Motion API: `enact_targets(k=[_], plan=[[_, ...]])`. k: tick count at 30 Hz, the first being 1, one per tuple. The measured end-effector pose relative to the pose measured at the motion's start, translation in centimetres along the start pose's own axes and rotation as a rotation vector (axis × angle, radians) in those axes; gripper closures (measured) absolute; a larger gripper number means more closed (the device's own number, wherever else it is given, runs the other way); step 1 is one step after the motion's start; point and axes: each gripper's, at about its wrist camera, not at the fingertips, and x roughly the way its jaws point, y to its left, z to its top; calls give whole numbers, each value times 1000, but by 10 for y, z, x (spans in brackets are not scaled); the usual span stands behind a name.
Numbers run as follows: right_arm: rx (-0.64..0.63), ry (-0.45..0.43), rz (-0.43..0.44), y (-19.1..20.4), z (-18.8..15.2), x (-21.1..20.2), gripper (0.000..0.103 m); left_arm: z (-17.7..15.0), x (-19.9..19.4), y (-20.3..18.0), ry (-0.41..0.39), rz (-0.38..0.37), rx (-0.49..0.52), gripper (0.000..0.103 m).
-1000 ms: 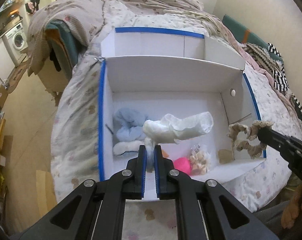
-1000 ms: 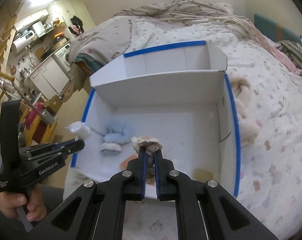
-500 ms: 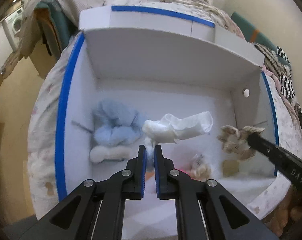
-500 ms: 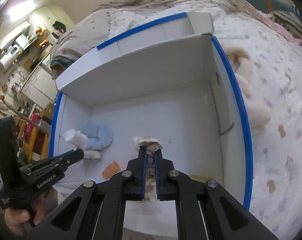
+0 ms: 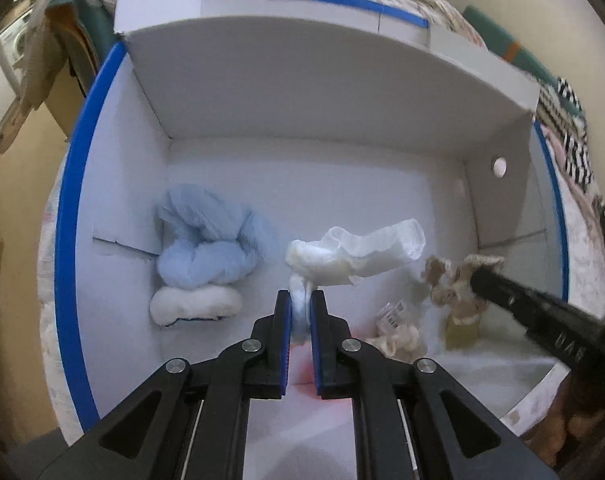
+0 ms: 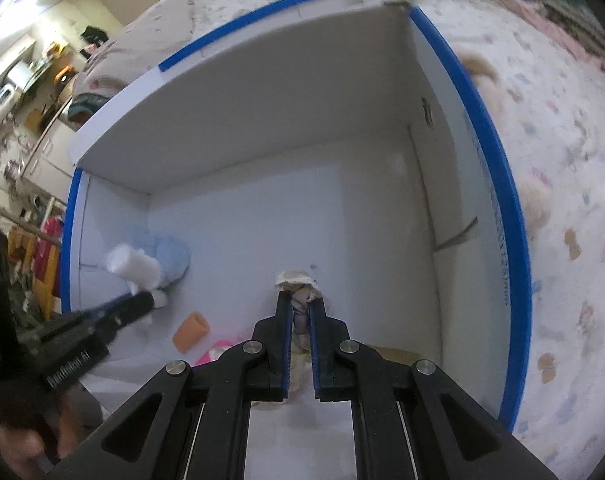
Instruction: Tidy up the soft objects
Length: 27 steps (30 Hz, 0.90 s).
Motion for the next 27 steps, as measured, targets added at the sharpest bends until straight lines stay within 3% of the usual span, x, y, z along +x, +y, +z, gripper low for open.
enact_targets(k=[2, 4, 5, 7, 9, 11, 12, 14, 17, 21, 27], plan=[[21, 9, 9, -2, 0, 2, 93, 0, 2, 0, 12, 12, 1, 94], [23, 15, 3, -1, -2, 3, 93, 1, 5, 4, 21, 10, -24, 88], [22, 18, 1, -1, -3, 4, 92, 1, 7, 5, 28, 12, -38, 80], [24, 26, -4, -1, -4, 6, 83, 0, 11, 5, 55, 28, -44, 67], [37, 27, -10, -4, -5, 8, 59, 1, 12, 6, 72, 42, -42, 61], [53, 13, 1, -5, -4, 6, 43, 0, 10, 6, 58, 41, -43, 49], [57, 6, 9, -5, -4, 5, 43, 0, 8, 5, 53, 47, -38, 45], [44, -2, 1, -2, -4, 3, 40, 0, 6, 4, 45, 56, -30, 44], [17, -21, 12, 3, -4, 1, 25, 0, 0, 3, 33, 28, -4, 44], [0, -46, 6, 9, -4, 0, 16, 1, -10, 2, 6, 43, 8, 44], [-45, -132, 26, 23, -4, -17, 0, -1, -25, 6, -35, 64, 9, 44]])
